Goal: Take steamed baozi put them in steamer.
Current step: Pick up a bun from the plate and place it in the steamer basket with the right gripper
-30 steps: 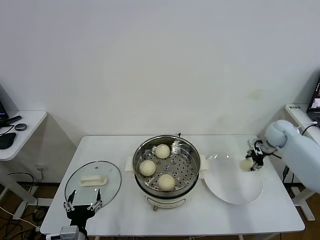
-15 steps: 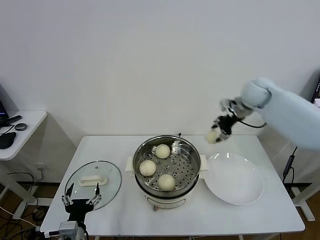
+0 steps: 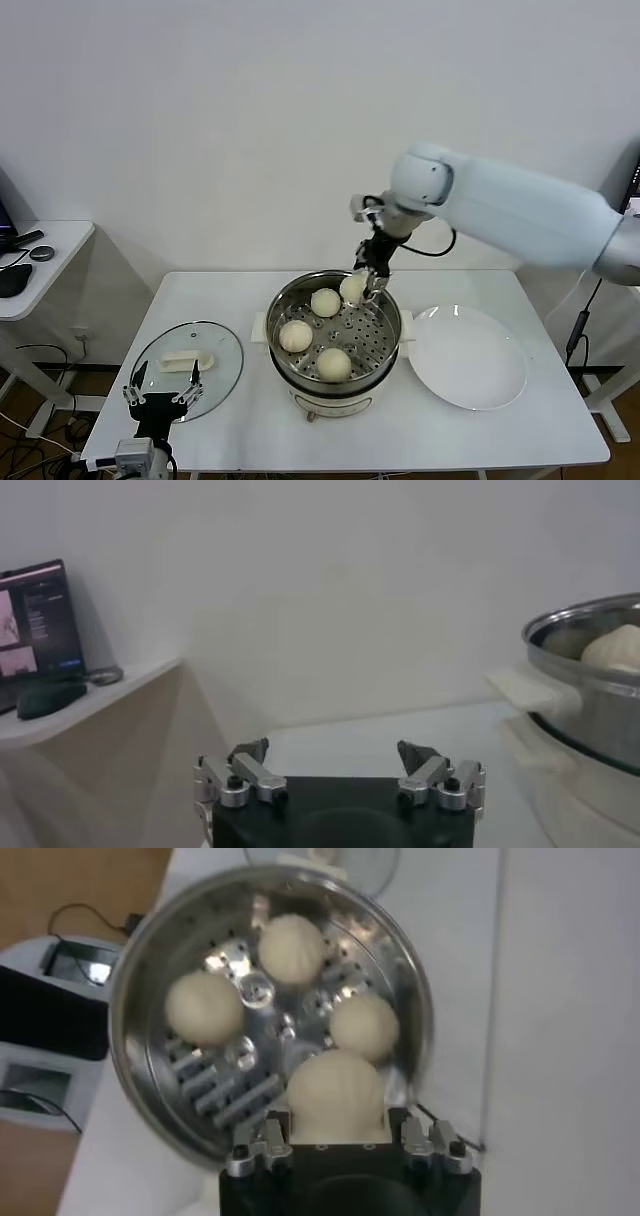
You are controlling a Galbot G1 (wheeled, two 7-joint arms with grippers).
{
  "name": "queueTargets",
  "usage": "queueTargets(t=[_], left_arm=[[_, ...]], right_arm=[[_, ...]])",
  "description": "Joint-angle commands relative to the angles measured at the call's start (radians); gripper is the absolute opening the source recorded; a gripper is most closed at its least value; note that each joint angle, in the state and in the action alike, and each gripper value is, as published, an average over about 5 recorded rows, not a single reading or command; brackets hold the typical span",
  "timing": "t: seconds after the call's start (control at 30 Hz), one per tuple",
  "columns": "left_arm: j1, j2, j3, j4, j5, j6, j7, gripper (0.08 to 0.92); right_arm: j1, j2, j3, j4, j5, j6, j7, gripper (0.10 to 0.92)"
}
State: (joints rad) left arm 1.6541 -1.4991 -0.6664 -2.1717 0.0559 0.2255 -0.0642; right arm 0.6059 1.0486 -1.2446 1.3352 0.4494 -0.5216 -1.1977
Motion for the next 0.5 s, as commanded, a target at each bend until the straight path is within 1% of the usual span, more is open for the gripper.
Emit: queueTargets(t=[0.03, 0.5], left_arm=[[-0.005, 0.001, -0.007, 0.004, -0.005, 0.001, -0.001, 0.823], [-0.011, 0.001, -0.004, 0.019, -0.006, 0.001, -0.001, 0.823]], right_arm=[[-0.026, 0.078, -0.089, 0.023, 0.015, -0.090, 0.058, 0.563], [-0.081, 0.044, -0.086, 0.035, -0.059, -0.146, 0.079, 0.568]])
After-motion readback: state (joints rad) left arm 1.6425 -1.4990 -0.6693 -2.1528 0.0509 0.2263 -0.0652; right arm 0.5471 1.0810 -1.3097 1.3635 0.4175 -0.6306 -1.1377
